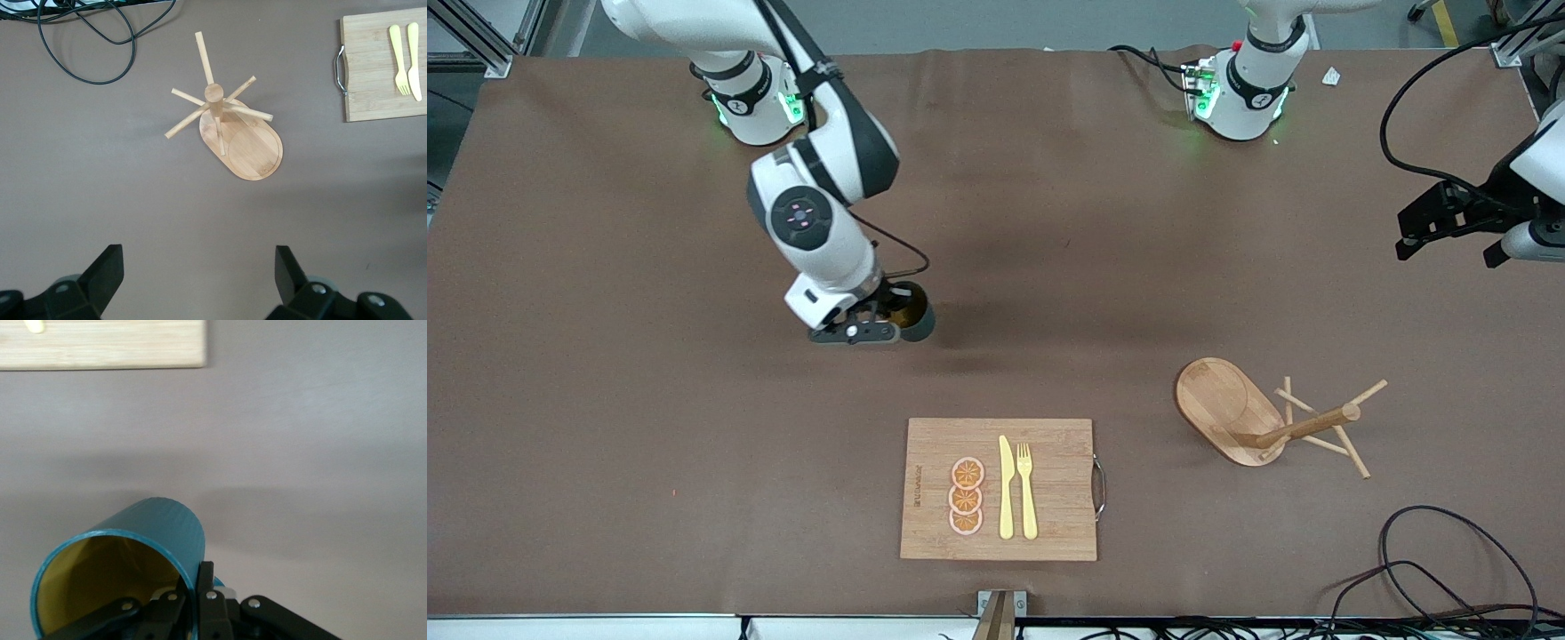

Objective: Pass cup and hang on rack
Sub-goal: 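Carry the teal mug with the right gripper toward the table middle, then set the mug down, open the right gripper while the left gripper approaches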

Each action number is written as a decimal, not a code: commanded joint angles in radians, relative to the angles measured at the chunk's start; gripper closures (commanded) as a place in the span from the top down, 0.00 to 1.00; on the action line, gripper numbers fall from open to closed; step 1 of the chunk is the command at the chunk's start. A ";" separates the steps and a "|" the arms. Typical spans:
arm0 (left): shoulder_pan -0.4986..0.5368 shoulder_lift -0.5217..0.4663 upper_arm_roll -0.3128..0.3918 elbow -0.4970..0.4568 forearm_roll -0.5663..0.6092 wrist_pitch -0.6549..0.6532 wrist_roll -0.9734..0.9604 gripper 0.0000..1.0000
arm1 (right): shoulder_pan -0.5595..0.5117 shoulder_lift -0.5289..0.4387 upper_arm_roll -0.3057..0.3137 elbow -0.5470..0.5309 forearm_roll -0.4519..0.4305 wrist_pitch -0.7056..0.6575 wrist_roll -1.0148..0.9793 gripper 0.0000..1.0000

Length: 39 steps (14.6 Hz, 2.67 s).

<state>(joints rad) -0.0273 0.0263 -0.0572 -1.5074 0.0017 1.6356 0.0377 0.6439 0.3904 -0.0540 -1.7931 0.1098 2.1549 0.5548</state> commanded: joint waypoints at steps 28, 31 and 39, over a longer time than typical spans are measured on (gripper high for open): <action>-0.006 0.024 -0.003 0.003 -0.002 -0.011 -0.001 1.00 | 0.254 0.397 -0.018 0.445 0.002 0.074 0.422 1.00; -0.017 0.020 -0.012 0.003 -0.003 -0.011 -0.031 1.00 | 0.232 0.372 -0.020 0.540 0.002 -0.116 0.406 1.00; -0.017 0.018 -0.234 0.006 0.011 -0.011 -0.500 1.00 | 0.001 0.182 -0.038 0.512 -0.022 -0.363 0.118 1.00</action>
<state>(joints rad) -0.0456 0.0489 -0.2476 -1.5069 0.0014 1.6326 -0.3633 0.7102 0.6440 -0.1031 -1.2298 0.0969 1.8408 0.7682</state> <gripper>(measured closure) 0.000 0.000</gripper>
